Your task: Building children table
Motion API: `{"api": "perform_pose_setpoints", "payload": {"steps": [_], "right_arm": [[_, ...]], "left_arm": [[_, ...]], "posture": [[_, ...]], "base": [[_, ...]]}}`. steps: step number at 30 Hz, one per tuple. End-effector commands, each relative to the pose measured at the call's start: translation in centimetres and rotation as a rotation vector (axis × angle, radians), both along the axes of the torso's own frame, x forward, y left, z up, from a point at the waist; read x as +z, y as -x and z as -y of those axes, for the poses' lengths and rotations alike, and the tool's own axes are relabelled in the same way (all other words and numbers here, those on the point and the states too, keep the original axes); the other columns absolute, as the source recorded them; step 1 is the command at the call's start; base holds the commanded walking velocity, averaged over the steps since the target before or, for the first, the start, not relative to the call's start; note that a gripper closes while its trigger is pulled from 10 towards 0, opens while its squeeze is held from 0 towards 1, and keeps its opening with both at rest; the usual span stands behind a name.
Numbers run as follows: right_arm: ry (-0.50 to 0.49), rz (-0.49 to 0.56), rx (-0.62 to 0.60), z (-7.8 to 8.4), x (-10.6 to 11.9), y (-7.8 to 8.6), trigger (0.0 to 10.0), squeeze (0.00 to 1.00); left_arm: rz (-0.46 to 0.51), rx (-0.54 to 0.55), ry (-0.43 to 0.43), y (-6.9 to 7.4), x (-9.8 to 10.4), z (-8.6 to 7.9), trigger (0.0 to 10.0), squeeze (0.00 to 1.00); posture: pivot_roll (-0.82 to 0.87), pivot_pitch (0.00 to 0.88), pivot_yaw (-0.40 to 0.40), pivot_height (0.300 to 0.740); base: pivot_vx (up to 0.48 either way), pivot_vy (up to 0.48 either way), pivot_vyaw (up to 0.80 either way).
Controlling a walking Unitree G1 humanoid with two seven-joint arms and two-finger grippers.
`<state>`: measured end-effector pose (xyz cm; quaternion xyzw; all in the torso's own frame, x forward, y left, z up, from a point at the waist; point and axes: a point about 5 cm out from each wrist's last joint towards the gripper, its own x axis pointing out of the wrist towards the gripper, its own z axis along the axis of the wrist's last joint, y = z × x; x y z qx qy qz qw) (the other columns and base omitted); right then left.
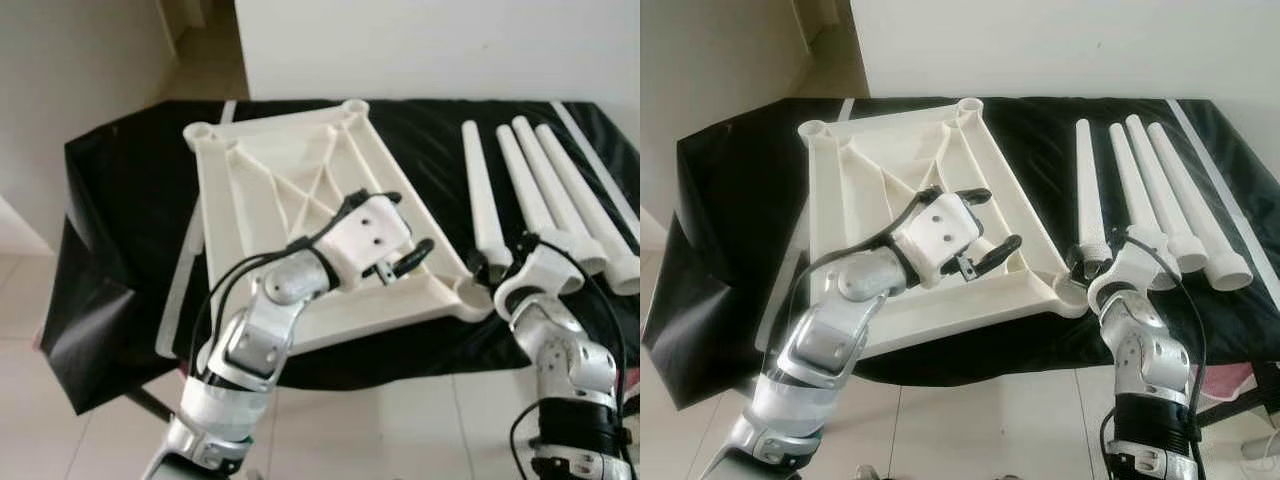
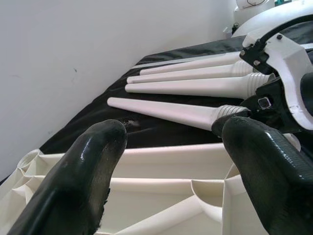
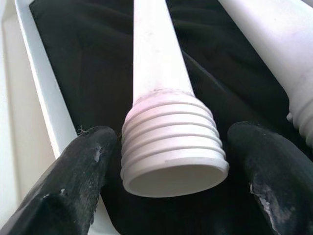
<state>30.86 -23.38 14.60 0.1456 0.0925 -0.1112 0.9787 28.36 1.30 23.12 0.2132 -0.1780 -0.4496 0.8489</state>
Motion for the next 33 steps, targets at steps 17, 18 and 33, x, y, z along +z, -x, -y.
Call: {"api": "perform_pose_setpoints", "payload": {"steps": [17,18,33], "right_arm": [[-0.225,-0.064,-0.007,0.0,-1.3,-0.8,0.4,0.0],[-0.243,-0.063,-0.008,0.0,-1.3,-0.9,0.4,0.0],[0.197,-0.054,0.095,0.6,1.2,-0.6,10.0,0.0]], "left_arm": [[0.027,0.06,0.036,-0.3,0.4,-0.1,10.0,0.0],[0.027,0.06,0.036,-0.3,0.5,-0.1,10.0,0.0],[0.024,0.066,0.038,-0.5,0.5,-0.2,10.0,0.0]], "posture": [[-0.04,0.072,0.019,0.74],[-0.04,0.073,0.02,0.74],[-0.05,0.082,0.028,0.74]], "base": [[0.0,0.0,0.0],[0.0,0.0,0.0],[0.0,0.0,0.0]]}}
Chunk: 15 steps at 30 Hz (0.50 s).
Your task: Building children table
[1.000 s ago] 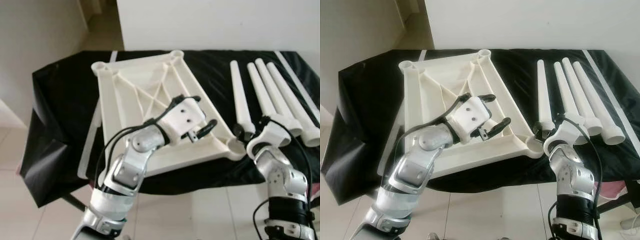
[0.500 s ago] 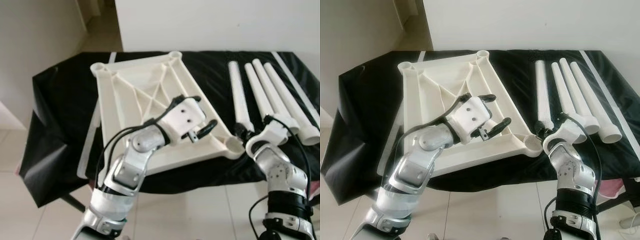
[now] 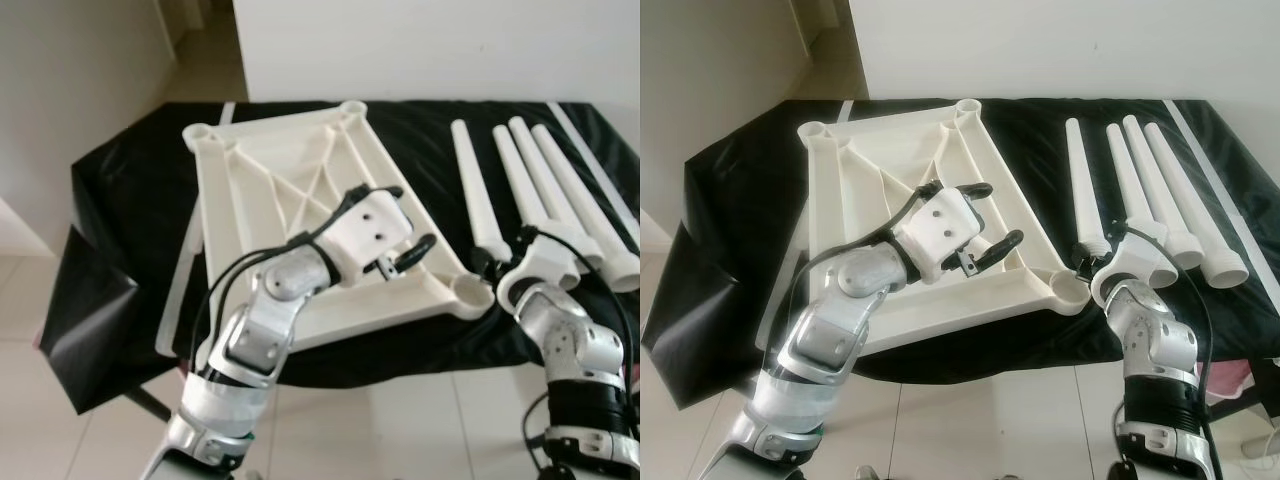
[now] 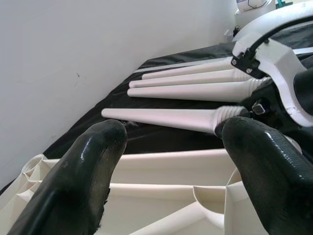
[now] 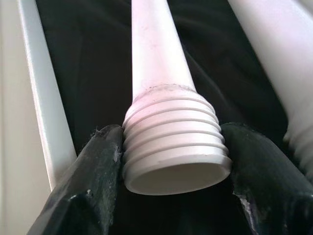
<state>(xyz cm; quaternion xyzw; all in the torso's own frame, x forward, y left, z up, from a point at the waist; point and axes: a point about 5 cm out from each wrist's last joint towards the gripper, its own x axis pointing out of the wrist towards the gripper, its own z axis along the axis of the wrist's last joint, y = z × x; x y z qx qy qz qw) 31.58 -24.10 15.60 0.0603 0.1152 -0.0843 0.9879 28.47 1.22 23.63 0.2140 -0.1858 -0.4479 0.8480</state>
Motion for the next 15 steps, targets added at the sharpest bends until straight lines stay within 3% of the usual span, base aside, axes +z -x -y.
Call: {"api": "perform_pose_setpoints", "payload": {"steps": [1,2,3,4,5,6,7,9,10,12,13,14,15], "right_arm": [[0.037,0.0,0.019,-0.2,0.2,0.1,10.0,0.0],[0.12,-0.008,0.036,0.0,0.7,0.3,10.0,0.0],[0.12,-0.008,0.036,0.0,0.7,0.3,10.0,0.0],[0.251,-0.031,0.053,0.1,1.2,0.7,10.0,0.0],[0.251,-0.031,0.053,0.1,1.2,0.7,10.0,0.0],[0.38,-0.05,0.074,0.2,1.4,1.0,10.0,0.0],[0.38,-0.05,0.074,0.2,1.4,1.0,10.0,0.0],[0.535,-0.089,0.1,0.1,1.3,1.5,10.0,0.0],[0.535,-0.089,0.1,0.1,1.3,1.5,10.0,0.0],[0.68,-0.144,0.122,0.2,0.8,1.9,10.0,0.0],[0.68,-0.144,0.122,0.2,0.8,1.9,10.0,0.0],[0.79,-0.162,0.166,0.0,0.7,2.3,10.0,0.0],[0.821,-0.164,0.179,-0.1,0.7,2.3,10.0,0.47]], "left_arm": [[0.009,0.067,0.033,-0.4,0.0,-0.2,10.0,0.0],[0.008,0.066,0.033,-0.4,0.0,-0.2,10.0,0.0],[0.008,0.066,0.033,-0.4,0.0,-0.2,10.0,0.0],[0.007,0.065,0.034,-0.4,0.0,-0.2,10.0,0.0],[0.007,0.065,0.034,-0.4,0.0,-0.2,10.0,0.0],[0.007,0.064,0.035,-0.4,0.0,-0.2,10.0,0.0],[0.007,0.064,0.035,-0.4,0.0,-0.2,10.0,0.0],[0.007,0.064,0.035,-0.4,0.1,-0.1,10.0,0.0],[0.007,0.064,0.035,-0.4,0.1,-0.1,10.0,0.0],[0.006,0.064,0.036,-0.4,0.1,-0.1,10.0,0.0],[0.006,0.064,0.036,-0.4,0.1,-0.1,10.0,0.0],[0.006,0.064,0.037,-0.4,0.1,-0.1,10.0,0.0],[0.006,0.064,0.036,-0.4,0.1,-0.2,10.0,0.0]], "posture": [[-0.05,0.082,0.028,0.74],[-0.05,0.083,0.028,0.74],[-0.05,0.083,0.028,0.74],[-0.05,0.084,0.029,0.74],[-0.05,0.084,0.029,0.74],[-0.05,0.083,0.029,0.74],[-0.05,0.083,0.029,0.74],[-0.05,0.083,0.029,0.74],[-0.05,0.083,0.029,0.74],[-0.05,0.083,0.029,0.74],[-0.05,0.083,0.029,0.74],[-0.05,0.084,0.03,0.74],[-0.06,0.083,0.033,0.74]], "base": [[0.0,0.0,0.0],[0.0,0.0,0.0],[0.0,0.0,0.0],[0.0,0.0,0.0],[0.0,0.0,0.0],[0.0,0.0,0.0],[0.0,0.0,0.0],[0.0,0.0,0.0],[0.0,0.0,0.0],[0.0,0.0,0.0],[0.0,0.0,0.0],[0.0,0.0,0.0],[0.0,0.0,0.0]]}}
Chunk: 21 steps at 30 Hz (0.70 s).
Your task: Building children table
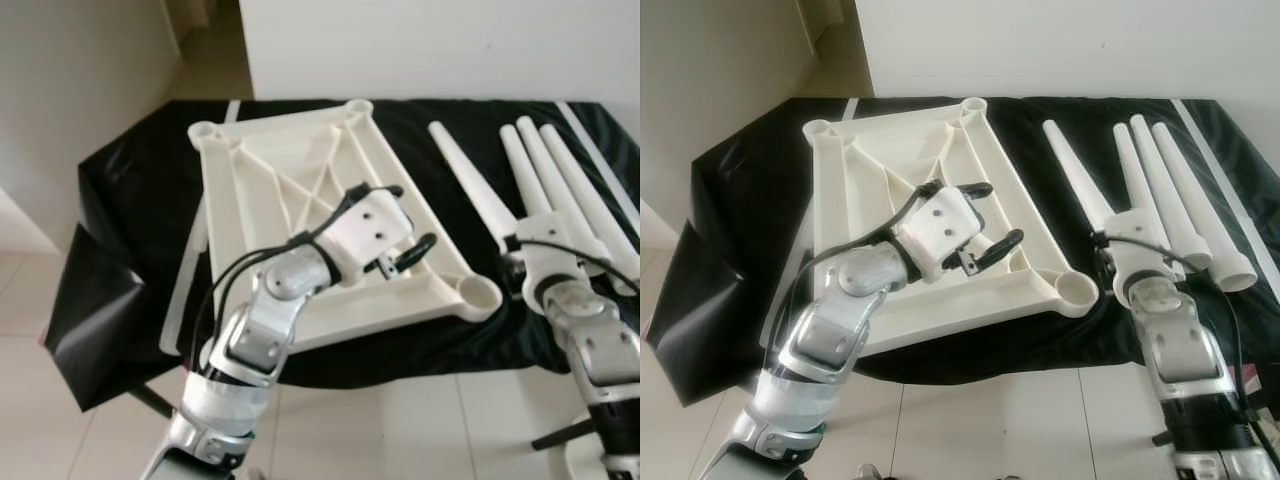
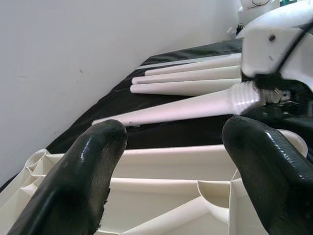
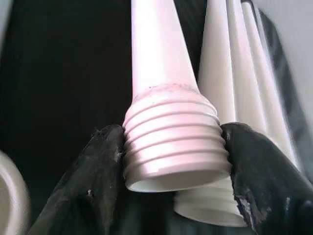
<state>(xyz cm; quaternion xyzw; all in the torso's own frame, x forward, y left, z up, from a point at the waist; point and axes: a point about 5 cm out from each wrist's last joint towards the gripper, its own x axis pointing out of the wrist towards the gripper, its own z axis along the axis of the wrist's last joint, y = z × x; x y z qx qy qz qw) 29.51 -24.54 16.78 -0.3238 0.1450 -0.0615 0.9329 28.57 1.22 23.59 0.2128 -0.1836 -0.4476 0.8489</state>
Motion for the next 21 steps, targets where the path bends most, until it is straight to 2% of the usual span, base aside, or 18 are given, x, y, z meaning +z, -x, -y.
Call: {"api": "perform_pose_setpoints", "payload": {"steps": [1,2,5,6,12,13,15,17,18,19,20,21], "right_arm": [[0.059,-0.038,0.038,-0.52,-0.52,0.28,10.0,0.47],[0.101,-0.044,0.048,-0.55,-0.55,0.3,10.0,0.47],[0.101,-0.044,0.048,-0.55,-0.55,0.3,10.0,0.47],[0.105,-0.05,0.052,-0.57,-0.62,0.36,10.0,1.0],[0.11,-0.039,0.035,-0.5,-0.67,0.51,10.0,1.0],[0.081,-0.029,0.028,-0.53,-0.63,0.49,10.0,0.0],[0.044,-0.013,0.016,-0.53,-0.51,0.44,10.0,0.0],[-0.068,0.01,-0.002,-0.68,-0.44,0.43,10.0,0.0],[-0.068,0.01,-0.002,-0.68,-0.44,0.43,10.0,0.0],[-0.179,0.035,-0.018,-0.86,-0.44,0.48,10.0,0.0],[-0.179,0.035,-0.018,-0.86,-0.44,0.48,10.0,0.0],[-0.269,0.056,-0.032,-0.94,-0.46,0.56,10.0,0.0]], "left_arm": [[0.011,0.062,0.035,-0.32,0.14,-0.17,10.0,0.0],[0.011,0.062,0.034,-0.34,0.13,-0.17,10.0,0.0],[0.011,0.062,0.034,-0.34,0.13,-0.17,10.0,0.0],[0.013,0.06,0.033,-0.31,0.16,-0.14,10.0,0.0],[0.013,0.058,0.032,-0.32,0.2,-0.07,10.0,0.0],[0.014,0.06,0.031,-0.36,0.2,-0.08,10.0,0.0],[0.015,0.06,0.031,-0.39,0.21,-0.08,10.0,0.0],[0.015,0.059,0.032,-0.43,0.24,-0.07,10.0,0.0],[0.015,0.059,0.032,-0.43,0.24,-0.07,10.0,0.0],[0.016,0.058,0.033,-0.4,0.26,-0.04,10.0,0.0],[0.016,0.058,0.033,-0.4,0.26,-0.04,10.0,0.0],[0.016,0.057,0.033,-0.37,0.26,-0.01,10.0,0.0]], "posture": [[-0.06,0.083,0.033,0.74],[-0.06,0.08,0.034,0.74],[-0.06,0.08,0.034,0.74],[-0.06,0.089,0.034,0.74],[-0.06,0.084,0.037,0.74],[-0.06,0.081,0.039,0.74],[-0.06,0.079,0.038,0.74],[-0.06,0.079,0.037,0.74],[-0.06,0.079,0.037,0.74],[-0.06,0.081,0.038,0.74],[-0.06,0.081,0.038,0.74],[-0.06,0.081,0.038,0.74]], "base": [[0.0,0.0,0.0],[0.0,0.0,0.0],[0.0,0.0,0.0],[0.0,0.0,0.0],[0.0,0.0,0.0],[0.0,0.0,0.0],[0.0,0.0,0.0],[0.0,0.0,0.0],[0.0,0.0,0.0],[0.0,0.0,0.0],[0.0,0.0,0.0],[0.0,0.0,0.0]]}}
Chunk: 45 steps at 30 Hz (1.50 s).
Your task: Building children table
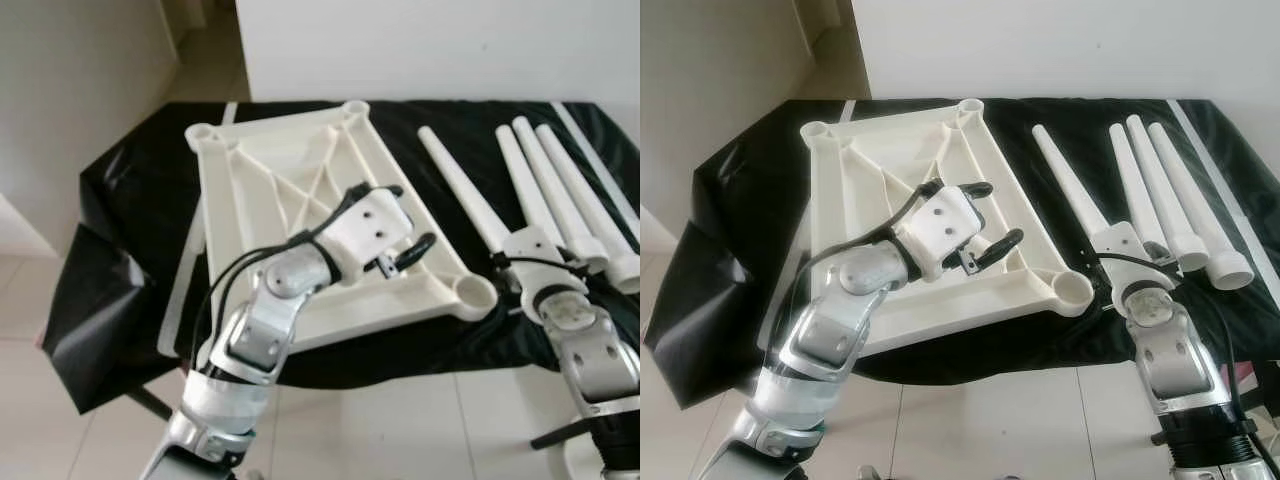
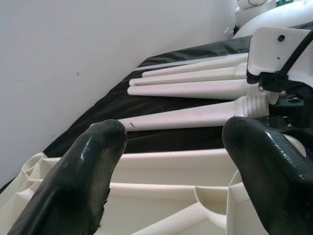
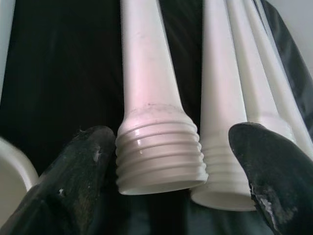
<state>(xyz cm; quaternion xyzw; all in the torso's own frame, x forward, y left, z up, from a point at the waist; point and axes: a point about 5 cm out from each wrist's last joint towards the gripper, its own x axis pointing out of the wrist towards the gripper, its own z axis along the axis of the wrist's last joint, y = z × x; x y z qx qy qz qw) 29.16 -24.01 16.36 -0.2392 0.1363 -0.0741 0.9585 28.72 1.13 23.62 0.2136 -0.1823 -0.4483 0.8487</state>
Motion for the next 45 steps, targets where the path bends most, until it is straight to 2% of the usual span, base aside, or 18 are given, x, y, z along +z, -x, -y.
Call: {"api": "perform_pose_setpoints", "payload": {"steps": [1,3,4,6,7,10,12,13,18,24,35,36,37,38,39,40,43,45], "right_arm": [[-0.099,0.016,0.008,-0.4,0.0,0.2,10.0,0.0],[-0.261,0.054,-0.04,-0.1,-0.1,0.4,10.0,0.0],[-0.261,0.054,-0.04,-0.1,-0.1,0.4,10.0,0.0],[-0.34,0.074,-0.07,0.3,-0.4,0.7,10.0,0.0],[-0.34,0.074,-0.07,0.3,-0.4,0.7,10.0,0.0],[-0.435,0.082,-0.081,0.6,-1.0,0.8,10.0,0.0],[-0.435,0.082,-0.081,0.6,-1.0,0.8,10.0,0.0],[-0.465,0.085,-0.089,0.8,-1.2,0.8,10.0,0.0],[-0.482,0.122,-0.127,2.2,-1.0,0.5,10.0,0.0],[-0.502,0.113,-0.138,3.0,-1.4,0.0,10.0,0.0],[-0.53,0.079,-0.088,2.2,-2.9,-0.8,9.8,0.0],[-0.528,0.078,-0.087,2.2,-3.0,-0.9,6.4,0.0],[-0.528,0.078,-0.087,2.2,-3.0,-0.9,6.4,0.0],[-0.526,0.077,-0.082,2.1,-3.0,-0.9,3.8,0.0],[-0.526,0.077,-0.082,2.1,-3.0,-0.9,3.8,0.0],[-0.524,0.079,-0.079,2.1,-3.0,-1.0,0.1,0.0],[-0.523,0.082,-0.077,2.1,-3.0,-1.0,0.0,0.0],[-0.455,0.084,-0.064,2.1,-2.5,-0.9,0.0,0.0]], "left_arm": [[0.018,0.058,0.035,-0.2,0.2,-0.1,10.0,0.0],[0.017,0.056,0.035,-0.2,0.2,-0.1,10.0,0.0],[0.017,0.056,0.035,-0.2,0.2,-0.1,10.0,0.0],[0.016,0.055,0.035,-0.1,0.2,-0.1,10.0,0.0],[0.016,0.055,0.035,-0.1,0.2,-0.1,10.0,0.0],[0.014,0.056,0.033,-0.1,0.2,-0.1,10.0,0.0],[0.014,0.056,0.033,-0.1,0.2,-0.1,10.0,0.0],[0.014,0.056,0.033,-0.1,0.2,-0.1,10.0,0.0],[0.014,0.056,0.034,-0.1,0.2,-0.2,10.0,0.0],[0.015,0.057,0.032,-0.2,0.3,-0.2,10.0,0.0],[0.016,0.056,0.032,-0.1,0.3,-0.2,10.0,0.0],[0.016,0.055,0.032,-0.1,0.3,-0.1,10.0,0.0],[0.016,0.055,0.032,-0.1,0.3,-0.1,10.0,0.0],[0.017,0.054,0.032,-0.1,0.3,-0.1,10.0,0.0],[0.017,0.054,0.032,-0.1,0.3,-0.1,10.0,0.0],[0.017,0.054,0.032,-0.1,0.3,-0.1,10.0,0.0],[0.017,0.054,0.032,0.0,0.3,-0.1,10.0,0.0],[0.016,0.052,0.034,0.0,0.3,0.0,10.0,0.0]], "posture": [[-0.06,0.081,0.038,0.74],[-0.06,0.088,0.04,0.74],[-0.06,0.088,0.04,0.74],[-0.06,0.091,0.041,0.74],[-0.06,0.091,0.041,0.74],[-0.06,0.092,0.041,0.74],[-0.06,0.092,0.041,0.74],[-0.06,0.093,0.042,0.74],[-0.06,0.091,0.043,0.74],[-0.05,0.088,0.045,0.74],[-0.05,0.083,0.048,0.74],[-0.05,0.081,0.047,0.74],[-0.05,0.081,0.047,0.74],[-0.05,0.081,0.046,0.74],[-0.05,0.081,0.046,0.74],[-0.05,0.08,0.046,0.74],[-0.05,0.079,0.046,0.74],[-0.05,0.074,0.047,0.74]], "base": [[0.0,0.0,0.0],[0.0,0.0,0.0],[0.0,0.0,0.0],[0.0,0.0,0.0],[0.0,0.0,0.0],[0.0,0.0,0.0],[0.0,0.0,0.0],[0.0,0.0,0.0],[0.0,0.0,0.0],[0.0,0.0,0.0],[0.0,0.0,0.0],[0.0,0.0,0.0],[0.0,0.0,0.0],[0.0,0.0,0.0],[0.0,0.0,0.0],[0.0,0.0,0.0],[0.0,0.0,0.0],[0.0,0.0,0.0]]}}
